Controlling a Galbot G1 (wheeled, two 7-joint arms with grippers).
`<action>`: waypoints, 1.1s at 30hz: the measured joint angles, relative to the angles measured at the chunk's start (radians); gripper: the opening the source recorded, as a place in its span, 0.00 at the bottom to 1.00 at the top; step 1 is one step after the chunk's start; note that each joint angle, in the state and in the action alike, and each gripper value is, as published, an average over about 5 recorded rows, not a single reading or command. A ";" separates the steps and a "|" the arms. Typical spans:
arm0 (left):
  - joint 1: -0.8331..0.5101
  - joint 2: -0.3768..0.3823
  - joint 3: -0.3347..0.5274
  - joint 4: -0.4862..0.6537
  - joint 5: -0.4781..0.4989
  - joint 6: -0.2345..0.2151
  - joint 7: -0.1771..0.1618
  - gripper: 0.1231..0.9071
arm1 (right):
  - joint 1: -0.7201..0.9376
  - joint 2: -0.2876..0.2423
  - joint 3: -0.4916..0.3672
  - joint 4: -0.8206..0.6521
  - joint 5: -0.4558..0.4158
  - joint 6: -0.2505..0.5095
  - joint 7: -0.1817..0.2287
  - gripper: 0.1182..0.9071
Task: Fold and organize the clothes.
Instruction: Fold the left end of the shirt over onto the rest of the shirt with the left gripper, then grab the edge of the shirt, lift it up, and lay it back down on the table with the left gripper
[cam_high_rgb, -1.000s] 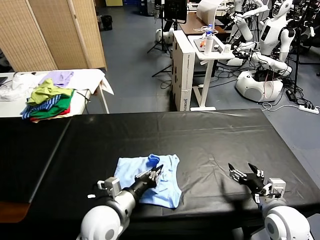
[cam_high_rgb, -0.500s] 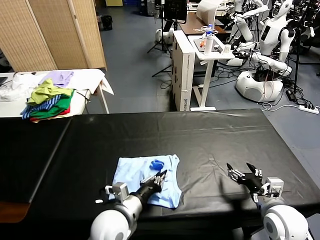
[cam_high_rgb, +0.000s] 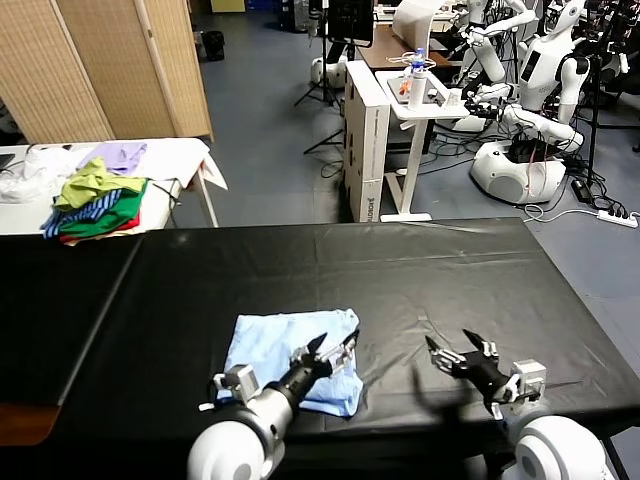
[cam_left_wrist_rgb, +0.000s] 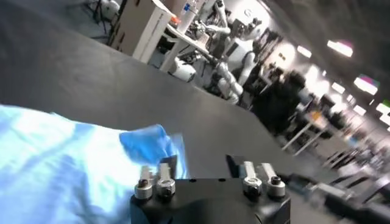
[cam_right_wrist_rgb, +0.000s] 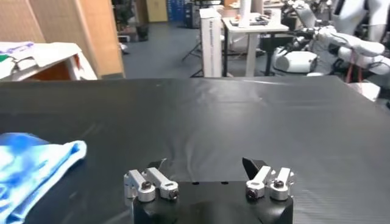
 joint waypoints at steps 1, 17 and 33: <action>0.003 0.008 -0.012 -0.009 0.015 -0.007 0.007 0.99 | 0.009 -0.008 -0.019 0.004 0.002 0.000 0.000 1.00; 0.105 0.148 -0.226 -0.075 0.227 -0.061 0.034 1.00 | 0.207 0.021 -0.367 -0.084 -0.127 0.014 -0.003 1.00; 0.132 0.117 -0.294 -0.003 0.319 -0.123 0.067 1.00 | 0.183 0.047 -0.347 -0.090 -0.219 0.093 0.018 1.00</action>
